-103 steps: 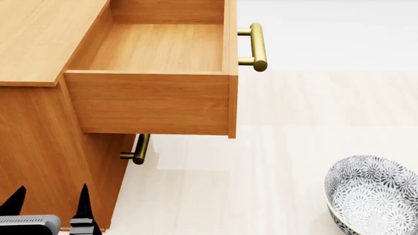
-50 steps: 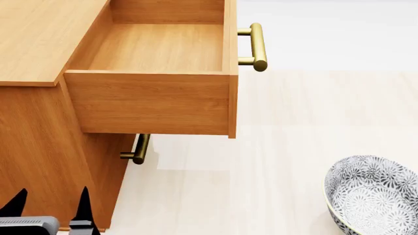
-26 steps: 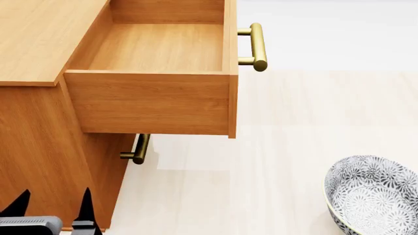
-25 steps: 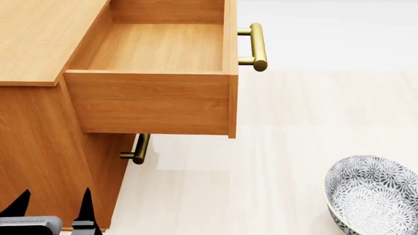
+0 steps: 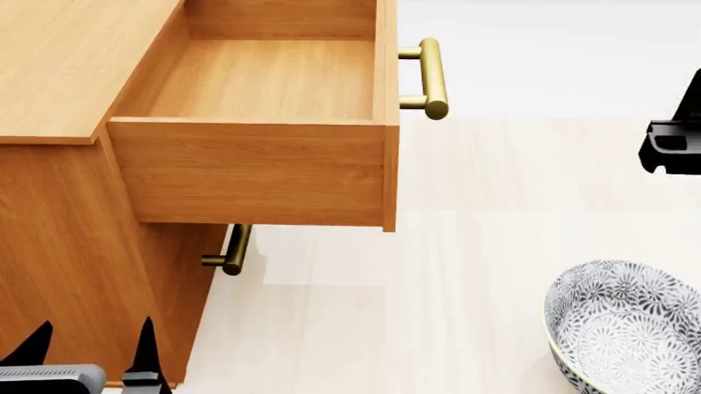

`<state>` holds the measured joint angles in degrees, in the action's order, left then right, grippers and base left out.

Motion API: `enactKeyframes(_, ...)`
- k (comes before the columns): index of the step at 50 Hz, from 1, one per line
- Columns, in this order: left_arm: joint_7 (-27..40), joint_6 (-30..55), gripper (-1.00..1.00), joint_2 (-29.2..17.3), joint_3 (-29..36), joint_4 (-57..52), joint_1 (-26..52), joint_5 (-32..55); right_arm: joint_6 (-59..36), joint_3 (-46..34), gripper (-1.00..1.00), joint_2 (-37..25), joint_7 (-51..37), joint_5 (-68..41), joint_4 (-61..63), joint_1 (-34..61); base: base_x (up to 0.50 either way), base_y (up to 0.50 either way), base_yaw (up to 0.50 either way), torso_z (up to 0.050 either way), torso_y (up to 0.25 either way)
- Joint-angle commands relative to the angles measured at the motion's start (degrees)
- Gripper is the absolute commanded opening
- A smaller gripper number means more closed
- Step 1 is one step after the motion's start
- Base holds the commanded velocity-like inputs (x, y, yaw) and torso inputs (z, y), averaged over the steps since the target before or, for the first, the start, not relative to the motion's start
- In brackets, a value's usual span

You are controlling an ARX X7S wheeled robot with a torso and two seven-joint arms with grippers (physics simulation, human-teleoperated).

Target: Put the ketchup in the top drawer of the cabinet.

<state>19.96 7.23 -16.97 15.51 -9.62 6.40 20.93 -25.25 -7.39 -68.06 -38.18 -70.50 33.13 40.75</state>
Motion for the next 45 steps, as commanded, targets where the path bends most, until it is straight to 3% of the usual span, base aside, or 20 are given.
enactKeyframes(1,0.15,-0.31,1.00,0.04,0.19,0.25,0.17,0.09,-6.09,-14.16,-1.00,11.31,5.19,8.90,-7.69,19.82,0.00,0.00,0.00,0.000,0.000)
enactKeyframes(25,0.11,-1.26,1.00,0.17,0.54,1.72,0.43,0.43,-6.14,-21.89,-1.00,23.90,14.48,17.99,-23.81,31.23,0.00,0.00,0.00,0.000,0.000)
enactKeyframes(45,0.65,-0.95,1.00,-0.06,0.80,1.46,0.56,0.68,-6.09,-24.40,-1.00,28.65,17.39,21.68,-30.56,37.14,0.00,0.00,0.00,0.000,0.001)
